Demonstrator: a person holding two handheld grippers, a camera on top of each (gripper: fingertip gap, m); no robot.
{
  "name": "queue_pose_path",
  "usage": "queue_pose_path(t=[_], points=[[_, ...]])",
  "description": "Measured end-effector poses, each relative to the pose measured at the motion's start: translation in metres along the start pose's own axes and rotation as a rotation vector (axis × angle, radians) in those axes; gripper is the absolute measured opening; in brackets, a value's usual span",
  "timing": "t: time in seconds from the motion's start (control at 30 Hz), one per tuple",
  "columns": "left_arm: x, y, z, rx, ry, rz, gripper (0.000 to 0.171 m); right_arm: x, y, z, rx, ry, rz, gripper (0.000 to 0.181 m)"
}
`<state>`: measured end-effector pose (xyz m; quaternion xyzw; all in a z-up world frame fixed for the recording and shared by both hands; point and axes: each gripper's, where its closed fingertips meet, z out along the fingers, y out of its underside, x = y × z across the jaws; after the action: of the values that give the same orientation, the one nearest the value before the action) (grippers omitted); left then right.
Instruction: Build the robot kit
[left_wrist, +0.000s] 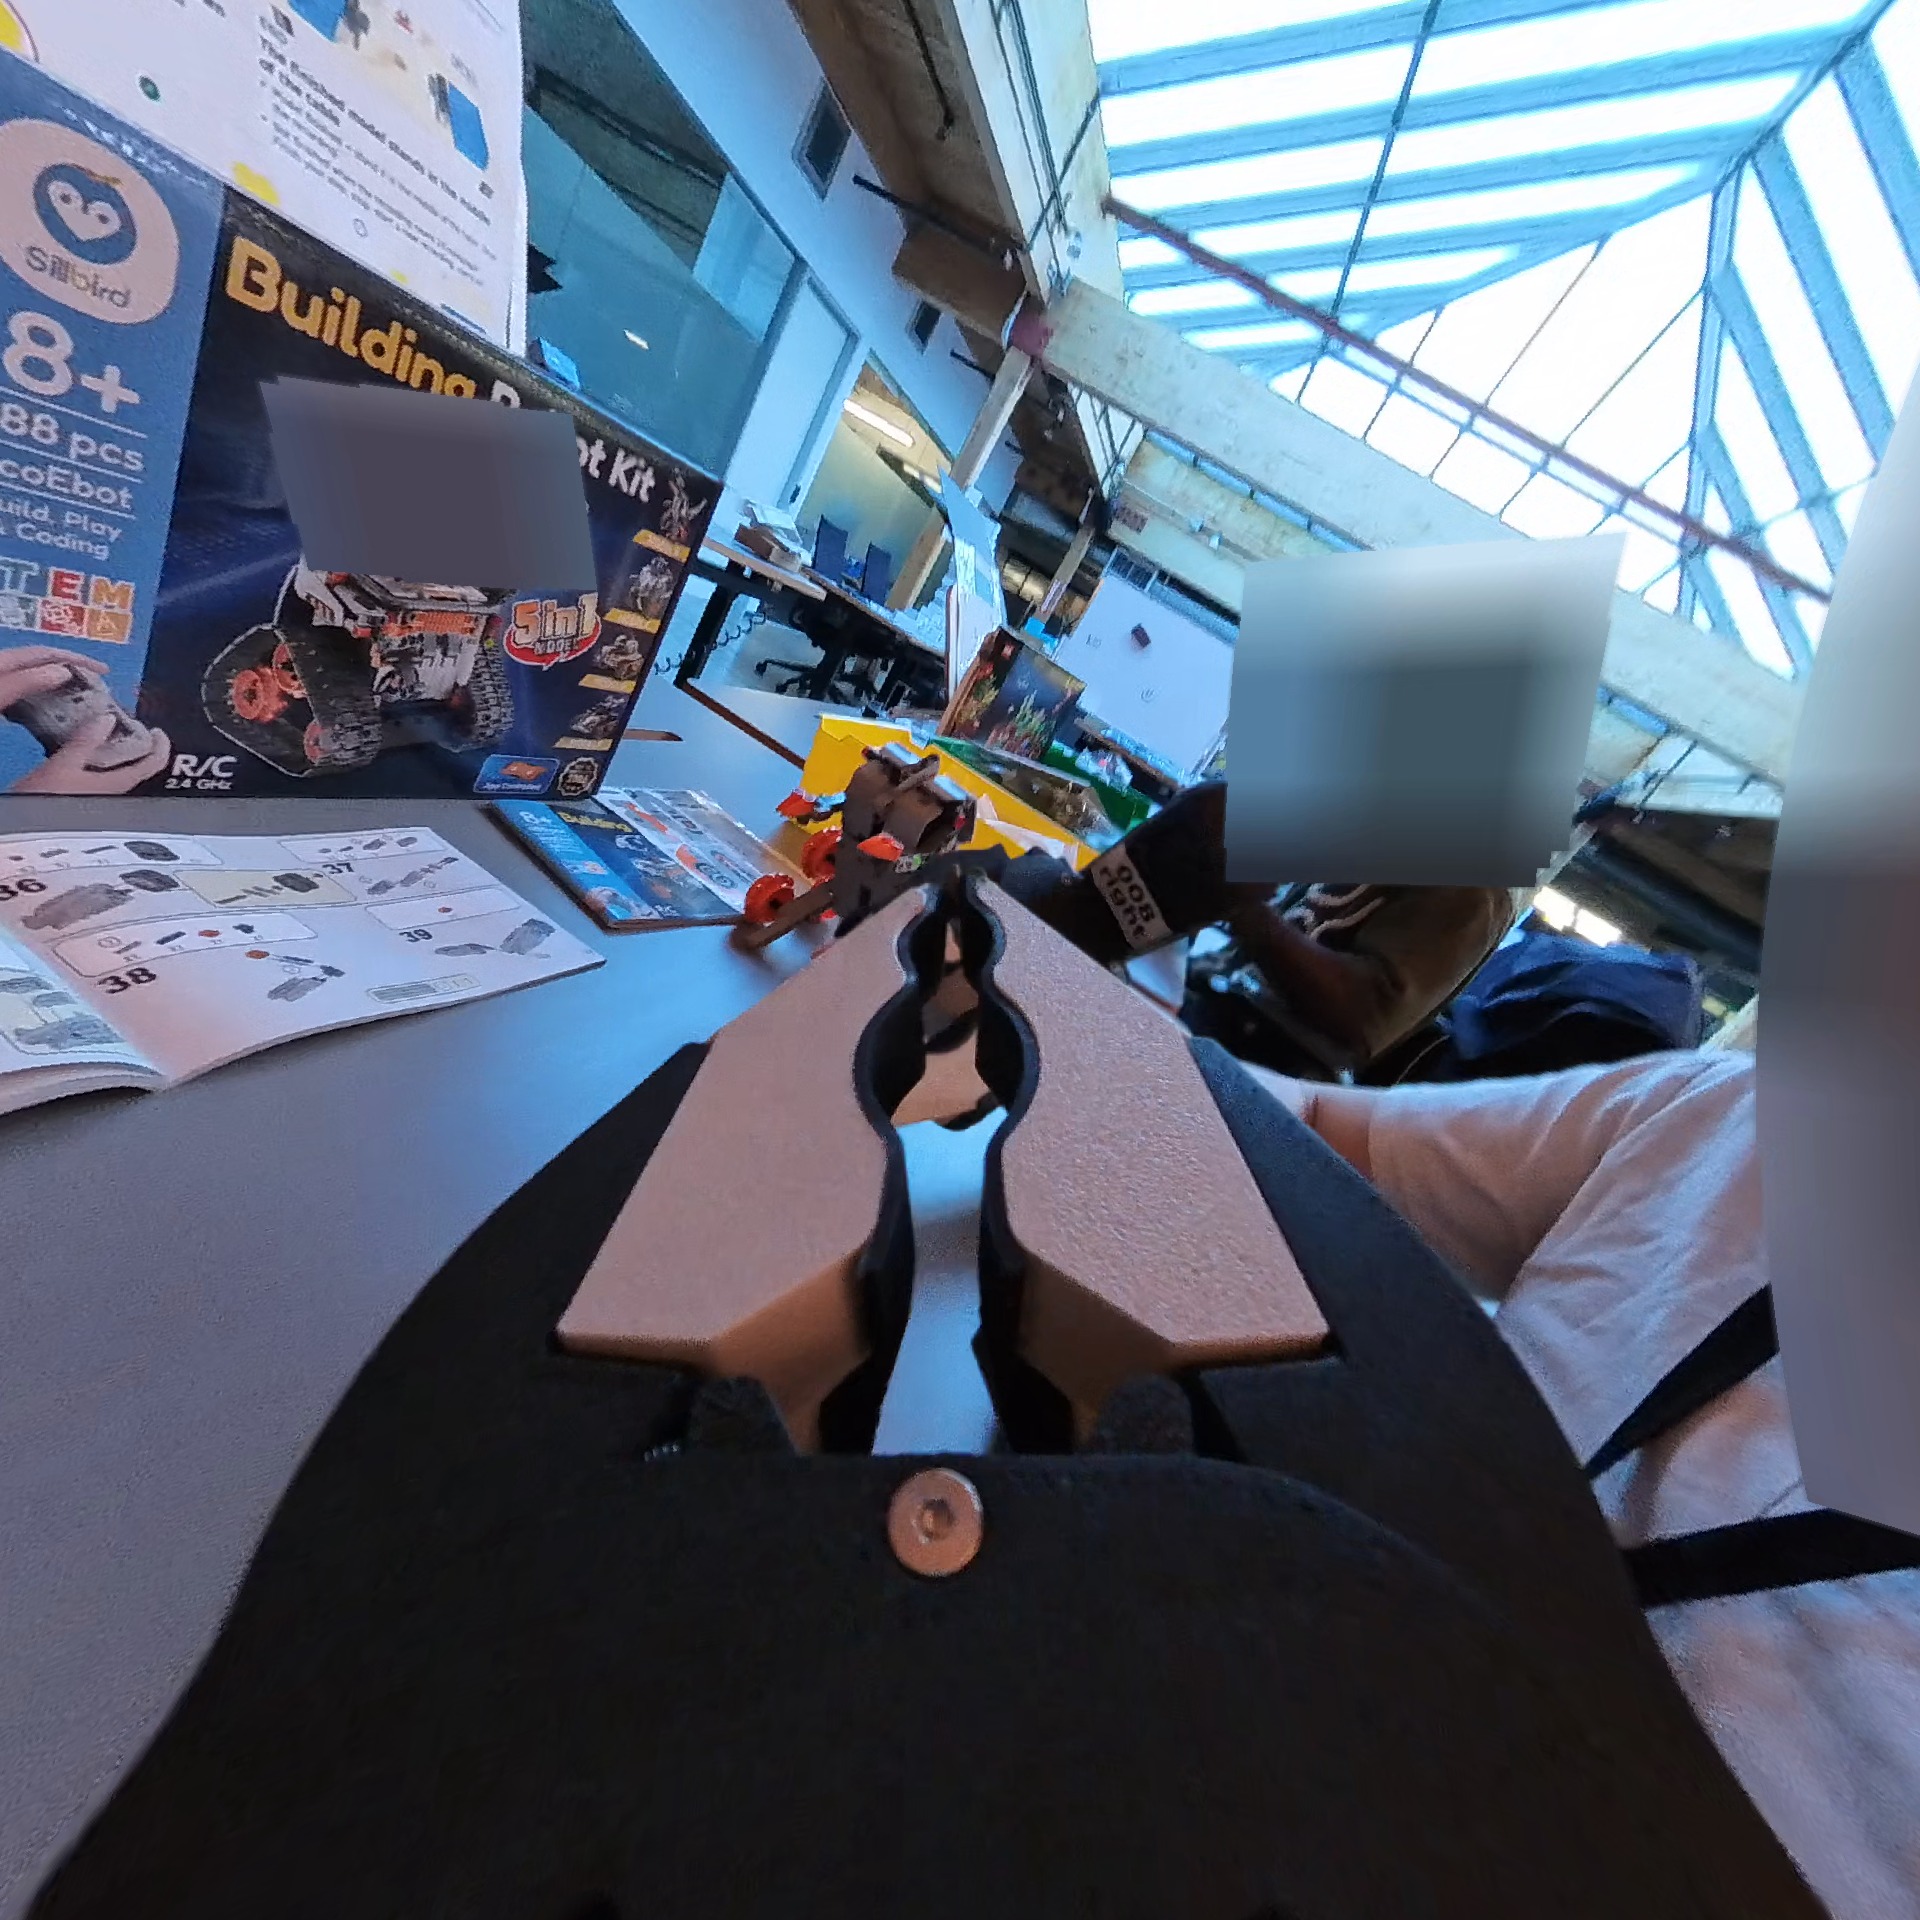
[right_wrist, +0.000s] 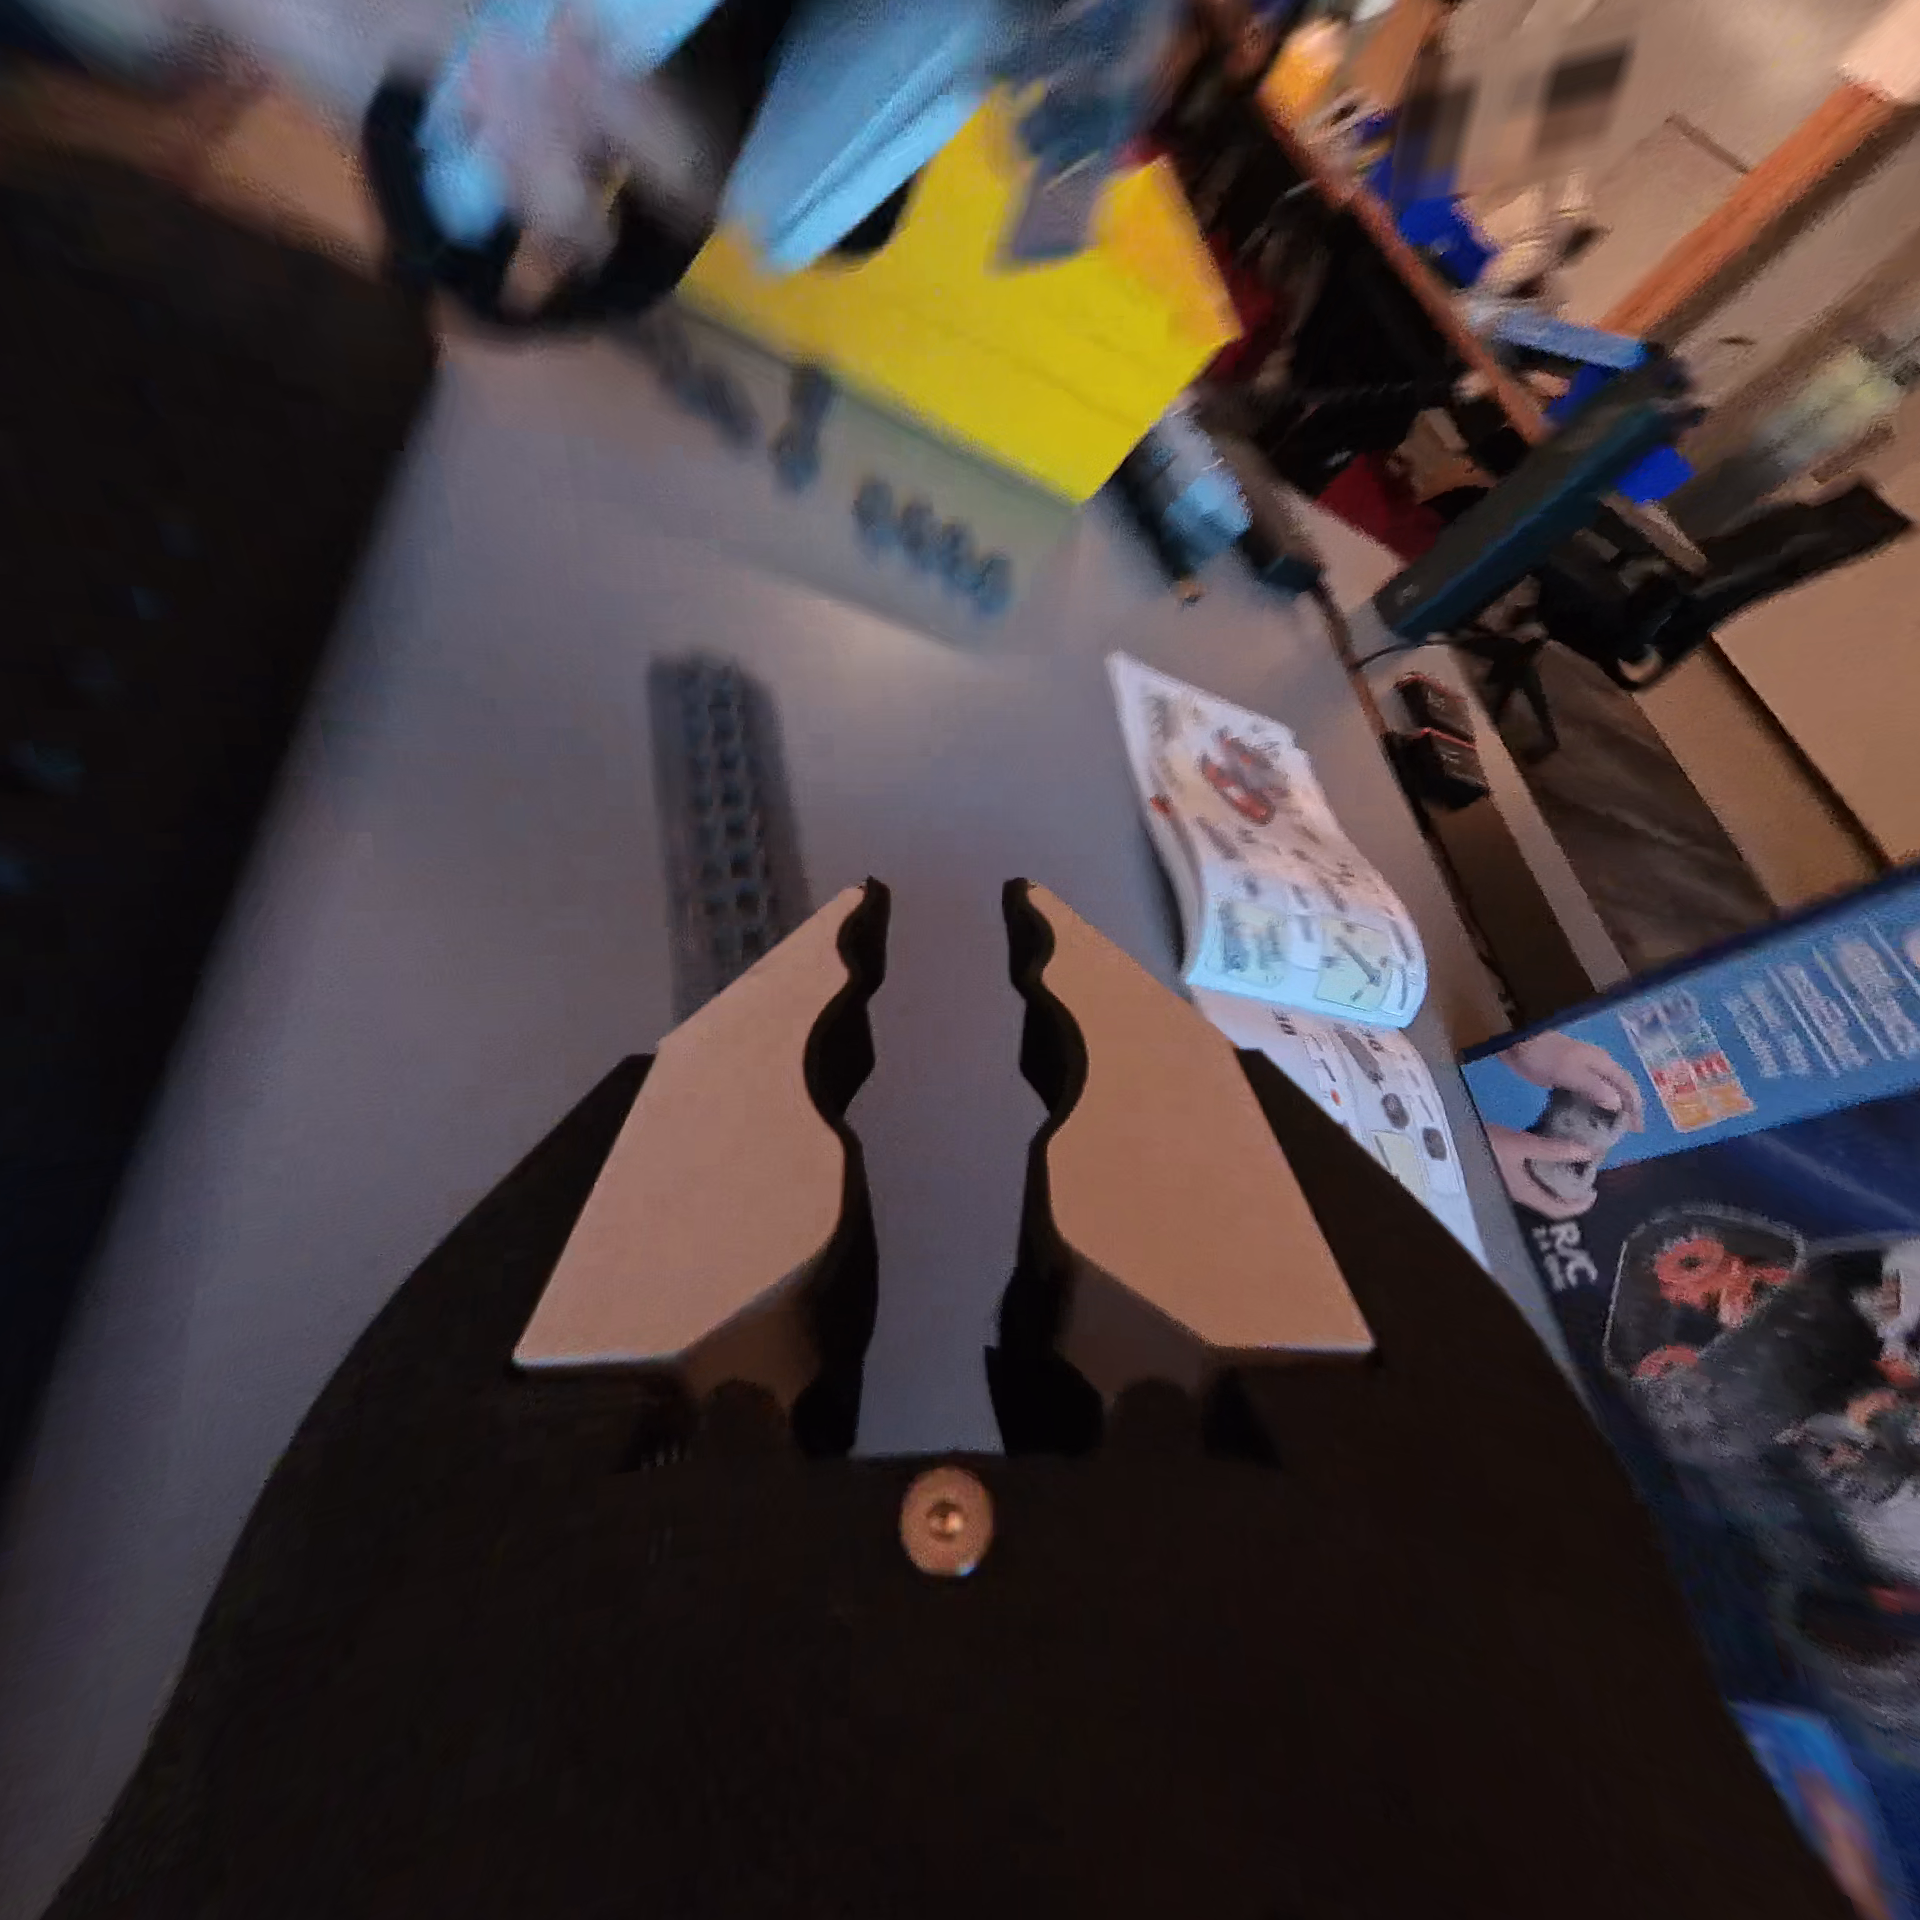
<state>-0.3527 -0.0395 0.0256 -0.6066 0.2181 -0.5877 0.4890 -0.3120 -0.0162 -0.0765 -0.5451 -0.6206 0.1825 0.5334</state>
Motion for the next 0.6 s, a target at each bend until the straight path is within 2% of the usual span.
queue_pose_path(t=[0.1,0.2,0.27,0.37,0.53,0.6], points=[[-0.007,0.002,0.006,0.027,-0.03,-0.061,0.0,0.029,-0.028,-0.018,0.153,0.152,0.151,0.034],[-0.019,0.012,0.011,-0.004,-0.108,-0.05,0.0,0.033,-0.047,-0.033,0.219,0.232,0.069,0.033],[-0.02,0.017,0.015,-0.018,-0.113,-0.051,0.0,0.025,-0.048,-0.029,0.189,0.217,0.03,0.033],[-0.022,0.02,0.02,-0.02,-0.129,-0.045,0.0,0.013,-0.045,-0.019,0.178,0.146,0.074,0.031],[-0.024,0.027,0.022,-0.024,-0.133,-0.057,0.0,0.012,-0.048,-0.02,0.28,0.002,0.347,0.023],[-0.027,0.032,0.023,-0.036,-0.132,-0.07,0.0,0.013,-0.047,-0.021,0.299,-0.04,0.399,0.019]])
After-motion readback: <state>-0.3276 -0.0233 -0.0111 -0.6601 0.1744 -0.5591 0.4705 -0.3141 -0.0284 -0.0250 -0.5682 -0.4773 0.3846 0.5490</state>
